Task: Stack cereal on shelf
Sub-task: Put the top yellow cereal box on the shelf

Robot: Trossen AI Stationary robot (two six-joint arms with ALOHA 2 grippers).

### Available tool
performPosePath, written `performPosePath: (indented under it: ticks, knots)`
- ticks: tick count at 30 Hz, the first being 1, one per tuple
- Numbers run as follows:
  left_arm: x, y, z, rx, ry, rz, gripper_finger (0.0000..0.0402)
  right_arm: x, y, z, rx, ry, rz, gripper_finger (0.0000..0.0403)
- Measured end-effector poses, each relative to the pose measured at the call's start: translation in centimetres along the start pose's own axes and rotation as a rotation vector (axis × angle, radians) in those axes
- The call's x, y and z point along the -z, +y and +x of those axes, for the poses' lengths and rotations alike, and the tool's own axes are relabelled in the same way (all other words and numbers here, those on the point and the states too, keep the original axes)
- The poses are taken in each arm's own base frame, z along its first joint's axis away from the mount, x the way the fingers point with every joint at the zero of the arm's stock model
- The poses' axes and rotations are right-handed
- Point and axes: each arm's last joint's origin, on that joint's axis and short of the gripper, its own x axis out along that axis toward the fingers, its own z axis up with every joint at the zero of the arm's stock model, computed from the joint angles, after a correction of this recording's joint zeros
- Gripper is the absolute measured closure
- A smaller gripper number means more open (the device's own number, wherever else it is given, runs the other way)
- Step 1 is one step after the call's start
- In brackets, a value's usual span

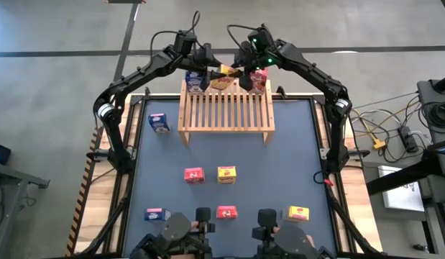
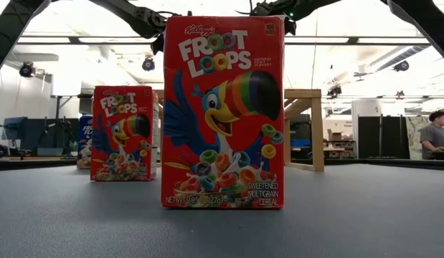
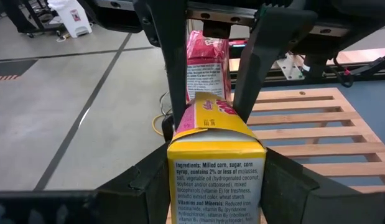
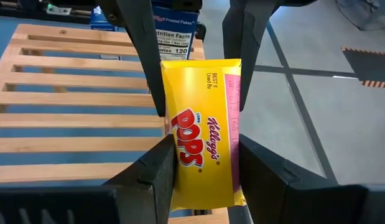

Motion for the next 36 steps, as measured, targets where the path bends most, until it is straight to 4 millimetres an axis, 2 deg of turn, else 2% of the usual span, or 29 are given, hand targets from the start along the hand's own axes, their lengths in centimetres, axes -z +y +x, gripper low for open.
performPosePath:
  ticks: [7,14,25,36]
  knots:
    - [-0.6,0.0,-0.4,-0.035,-0.012,-0.015,0.0195,-0.3,0.0,-0.5,0.019,0.013,0.001,0.0259]
    - [-2.9,-0.2,-1.9,-0.056,-0.065,0.001,0.017,-0.8,0.0,-1.5,0.039,0.047,-0.011,0.026]
    - [-6.2,-0.5,-4.1,-0.053,-0.062,-0.007,0.0166,-0.8,0.4,-2.3,0.018,0.098,0.0,0.0261]
    - [-5.7,-0.6,-5.3,-0.056,-0.018,-0.042,0.0166,-0.9,0.7,-2.3,0.033,0.131,-0.011,0.0261]
